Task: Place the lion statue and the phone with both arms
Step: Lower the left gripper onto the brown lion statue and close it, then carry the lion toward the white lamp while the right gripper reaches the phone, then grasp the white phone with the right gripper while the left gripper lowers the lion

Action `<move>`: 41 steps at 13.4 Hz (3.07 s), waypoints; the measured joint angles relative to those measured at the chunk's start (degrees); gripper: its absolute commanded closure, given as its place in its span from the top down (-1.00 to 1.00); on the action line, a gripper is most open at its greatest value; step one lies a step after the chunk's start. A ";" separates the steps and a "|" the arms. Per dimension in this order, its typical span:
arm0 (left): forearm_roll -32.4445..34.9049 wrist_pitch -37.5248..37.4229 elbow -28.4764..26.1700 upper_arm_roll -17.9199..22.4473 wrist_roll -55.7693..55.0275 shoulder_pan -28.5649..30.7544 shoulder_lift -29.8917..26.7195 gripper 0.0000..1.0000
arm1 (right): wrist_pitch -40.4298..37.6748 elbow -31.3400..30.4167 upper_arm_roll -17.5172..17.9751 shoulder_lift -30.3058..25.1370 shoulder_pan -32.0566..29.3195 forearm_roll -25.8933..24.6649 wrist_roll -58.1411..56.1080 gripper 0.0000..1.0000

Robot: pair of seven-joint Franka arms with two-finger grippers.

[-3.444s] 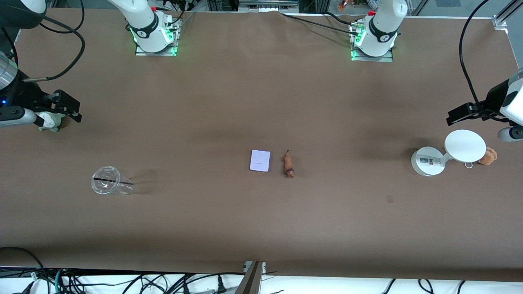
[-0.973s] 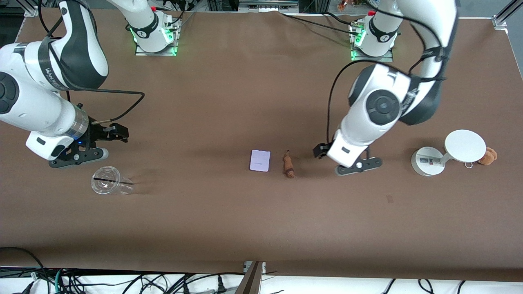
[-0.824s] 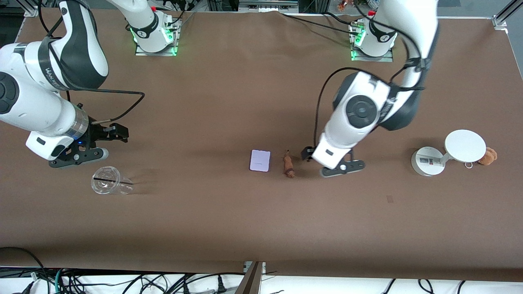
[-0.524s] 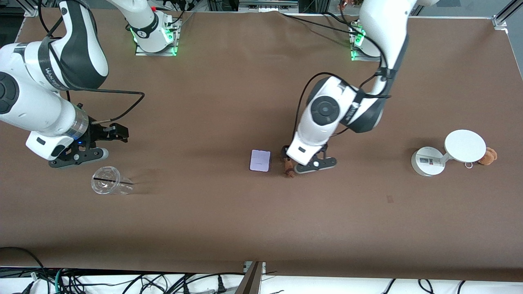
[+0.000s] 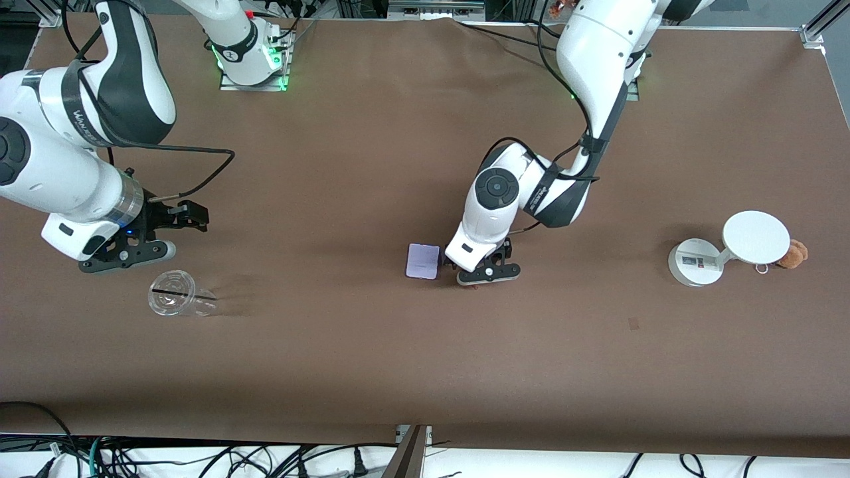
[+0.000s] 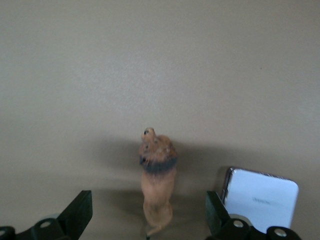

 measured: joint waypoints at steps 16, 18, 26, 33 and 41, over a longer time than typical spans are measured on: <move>0.30 0.19 3.40 1.06 -0.41 -0.50 2.26 -1.00 | -0.11 0.00 -0.11 0.08 0.19 -0.12 -0.01 0.99; 0.35 -2.39 4.14 1.68 0.60 0.49 0.75 -1.00 | -0.11 0.00 0.00 0.08 0.46 -0.04 0.03 0.99; 0.39 -8.99 2.73 1.85 19.56 15.37 -6.51 -1.00 | 0.95 0.86 0.49 2.29 12.84 6.83 24.23 0.99; 0.39 -6.01 -10.14 1.79 32.43 25.61 -12.73 -1.00 | 21.84 2.64 0.73 15.86 27.46 8.64 49.71 0.99; 0.39 14.79 -36.26 1.82 40.17 31.69 -21.45 -1.00 | 35.66 12.31 0.34 32.97 32.80 5.99 57.26 0.99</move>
